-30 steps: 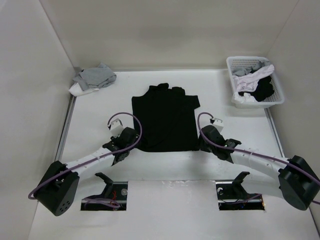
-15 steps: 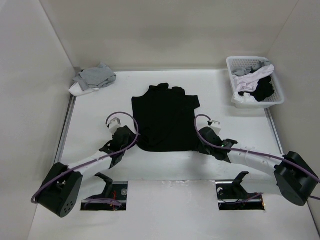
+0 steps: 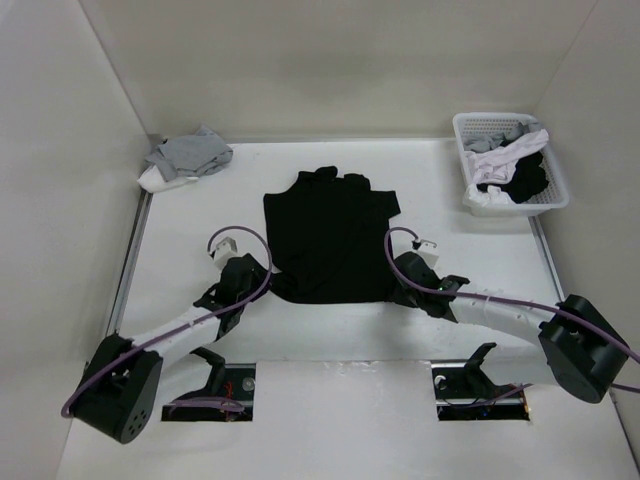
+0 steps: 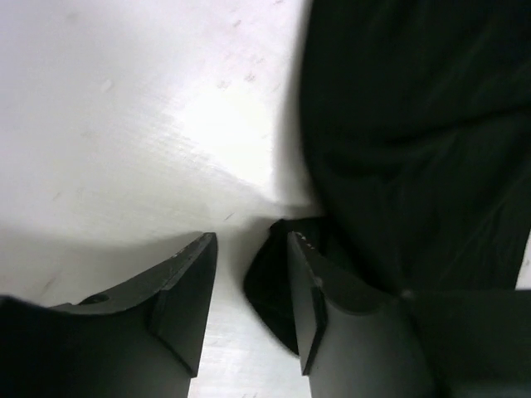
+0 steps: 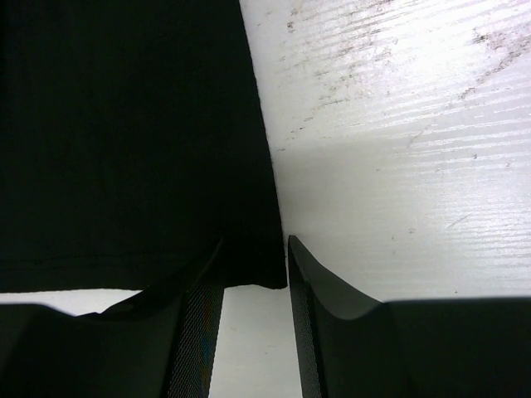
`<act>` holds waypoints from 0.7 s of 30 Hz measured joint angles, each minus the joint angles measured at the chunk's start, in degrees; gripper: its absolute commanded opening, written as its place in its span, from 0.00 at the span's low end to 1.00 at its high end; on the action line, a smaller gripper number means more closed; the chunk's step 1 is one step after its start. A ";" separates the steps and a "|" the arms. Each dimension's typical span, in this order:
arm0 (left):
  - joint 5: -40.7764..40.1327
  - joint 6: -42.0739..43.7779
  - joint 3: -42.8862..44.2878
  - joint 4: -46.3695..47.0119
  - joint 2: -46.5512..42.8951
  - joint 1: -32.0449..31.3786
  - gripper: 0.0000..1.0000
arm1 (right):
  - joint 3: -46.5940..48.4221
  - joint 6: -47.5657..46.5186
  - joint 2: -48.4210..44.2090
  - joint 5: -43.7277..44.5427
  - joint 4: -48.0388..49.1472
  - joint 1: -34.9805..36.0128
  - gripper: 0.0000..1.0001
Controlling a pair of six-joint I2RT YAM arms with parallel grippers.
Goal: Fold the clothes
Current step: Flatten the tank top out
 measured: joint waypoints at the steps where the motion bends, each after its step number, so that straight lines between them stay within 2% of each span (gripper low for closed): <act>1: 0.66 0.31 0.50 1.44 1.62 0.13 0.37 | 0.00 0.02 0.00 0.00 0.00 0.00 0.40; 7: 3.32 0.87 2.64 6.60 8.04 0.17 0.42 | 0.00 0.00 0.00 -0.35 0.02 0.00 0.37; 11: 4.70 0.90 2.73 9.27 9.55 0.46 0.45 | 0.00 0.00 0.02 -0.87 0.07 0.00 0.43; 14: 5.40 0.76 2.64 9.79 9.44 0.52 0.42 | 0.00 0.17 -0.02 -1.27 0.48 0.02 0.45; 18: 5.77 0.35 -0.35 7.34 2.29 1.05 0.35 | -0.13 0.20 -0.37 -1.53 0.44 0.04 0.42; 21: 5.49 -0.26 -1.40 4.37 -3.96 1.53 0.34 | -0.35 0.17 -0.55 -1.66 0.44 0.07 0.40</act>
